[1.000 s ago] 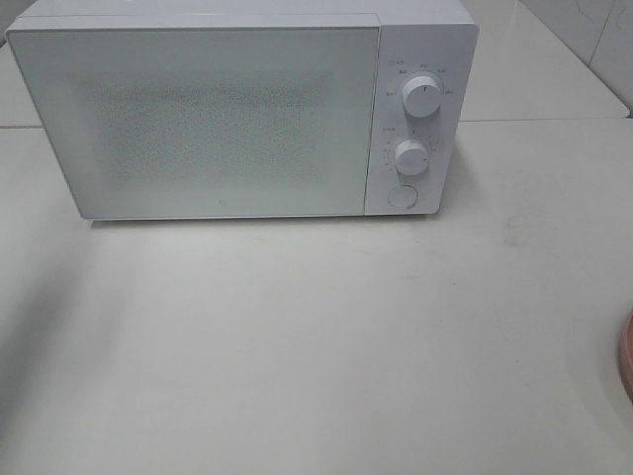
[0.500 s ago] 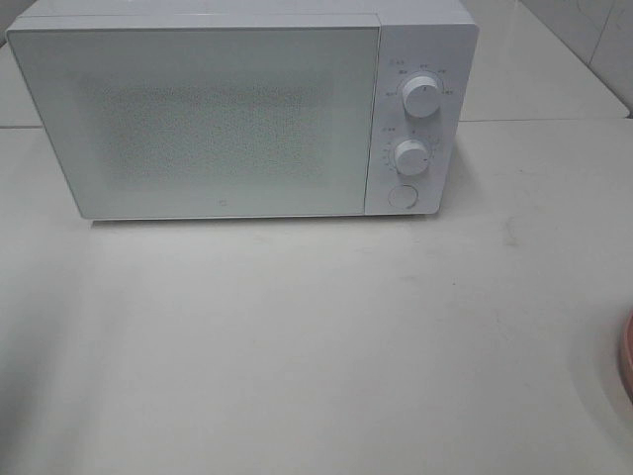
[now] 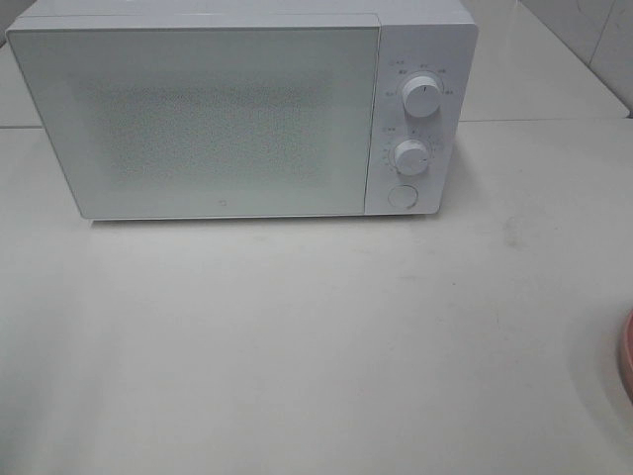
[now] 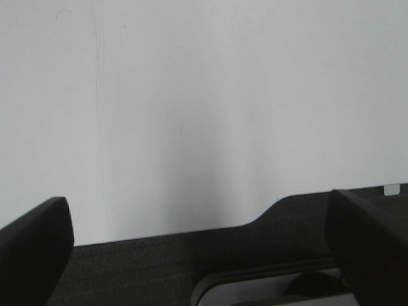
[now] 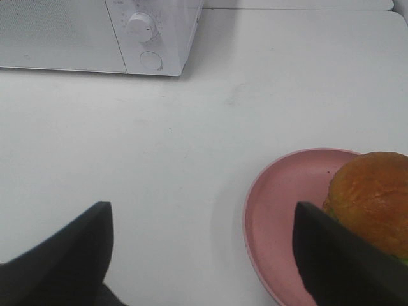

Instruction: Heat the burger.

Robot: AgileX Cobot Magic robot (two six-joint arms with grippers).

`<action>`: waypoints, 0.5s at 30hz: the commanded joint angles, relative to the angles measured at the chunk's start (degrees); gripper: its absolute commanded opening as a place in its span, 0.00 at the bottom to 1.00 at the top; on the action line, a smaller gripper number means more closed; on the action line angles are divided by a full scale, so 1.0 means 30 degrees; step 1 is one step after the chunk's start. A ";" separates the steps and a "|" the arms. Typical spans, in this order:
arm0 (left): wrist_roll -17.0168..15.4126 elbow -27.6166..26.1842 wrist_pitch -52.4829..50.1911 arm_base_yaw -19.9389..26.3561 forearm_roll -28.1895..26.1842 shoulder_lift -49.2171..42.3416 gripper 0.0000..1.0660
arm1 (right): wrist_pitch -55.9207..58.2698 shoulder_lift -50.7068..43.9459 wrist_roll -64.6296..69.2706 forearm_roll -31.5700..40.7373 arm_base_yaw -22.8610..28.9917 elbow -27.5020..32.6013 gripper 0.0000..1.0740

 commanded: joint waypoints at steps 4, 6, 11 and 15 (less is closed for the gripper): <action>-0.0172 0.0783 -0.1738 0.0057 0.0038 -0.2196 0.94 | -0.0076 -0.0477 -0.0286 0.0000 -0.0153 0.0038 0.70; -0.0191 0.0745 -0.1738 0.0057 0.0057 -0.3170 0.94 | -0.0076 -0.0477 -0.0286 0.0000 -0.0153 0.0038 0.70; -0.0191 0.0745 -0.1738 0.0057 0.0153 -0.4412 0.94 | -0.0076 -0.0477 -0.0286 0.0000 -0.0153 0.0038 0.70; -0.0191 0.0745 -0.1738 0.0057 0.0134 -0.5214 0.94 | -0.0076 -0.0477 -0.0286 0.0000 -0.0153 0.0038 0.70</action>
